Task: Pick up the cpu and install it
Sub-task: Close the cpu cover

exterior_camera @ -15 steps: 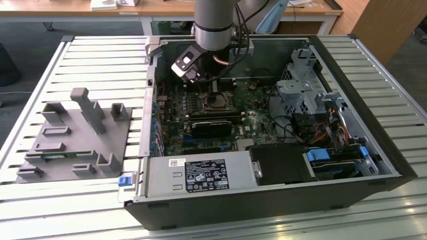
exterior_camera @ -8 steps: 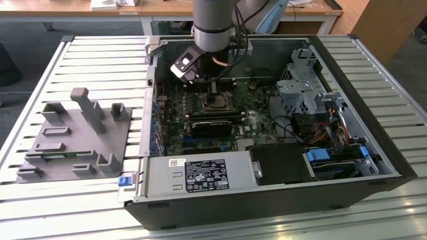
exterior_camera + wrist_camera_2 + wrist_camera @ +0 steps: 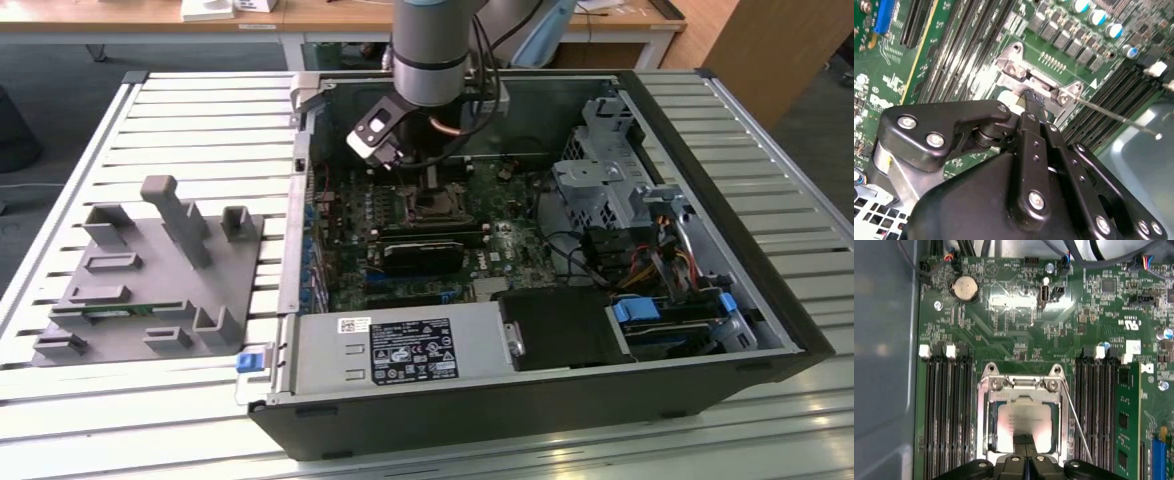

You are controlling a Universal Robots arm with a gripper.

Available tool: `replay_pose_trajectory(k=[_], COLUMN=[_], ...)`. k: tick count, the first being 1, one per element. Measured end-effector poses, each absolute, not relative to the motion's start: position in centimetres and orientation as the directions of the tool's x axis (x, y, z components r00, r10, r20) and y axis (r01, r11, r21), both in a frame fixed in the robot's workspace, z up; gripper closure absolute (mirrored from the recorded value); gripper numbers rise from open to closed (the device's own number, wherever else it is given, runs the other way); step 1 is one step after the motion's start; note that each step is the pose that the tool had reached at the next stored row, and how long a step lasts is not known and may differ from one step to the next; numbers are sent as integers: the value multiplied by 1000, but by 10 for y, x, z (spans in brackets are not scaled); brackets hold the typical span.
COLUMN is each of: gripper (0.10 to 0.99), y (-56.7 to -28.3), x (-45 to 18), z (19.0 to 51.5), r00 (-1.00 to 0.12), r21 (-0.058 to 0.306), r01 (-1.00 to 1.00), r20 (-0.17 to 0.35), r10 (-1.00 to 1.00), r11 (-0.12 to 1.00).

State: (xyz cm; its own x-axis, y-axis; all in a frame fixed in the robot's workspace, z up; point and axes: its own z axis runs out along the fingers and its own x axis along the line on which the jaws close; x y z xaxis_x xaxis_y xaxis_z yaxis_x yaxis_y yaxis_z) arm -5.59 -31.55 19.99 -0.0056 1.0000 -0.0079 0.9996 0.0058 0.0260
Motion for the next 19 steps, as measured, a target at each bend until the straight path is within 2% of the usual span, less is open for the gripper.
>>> replay_pose_trajectory(k=[19], gripper=[980], y=[-315], x=[-41], z=[211], r00=[-6], r21=[26], r01=[1000], r20=[-7], r10=[1000], r11=[6])
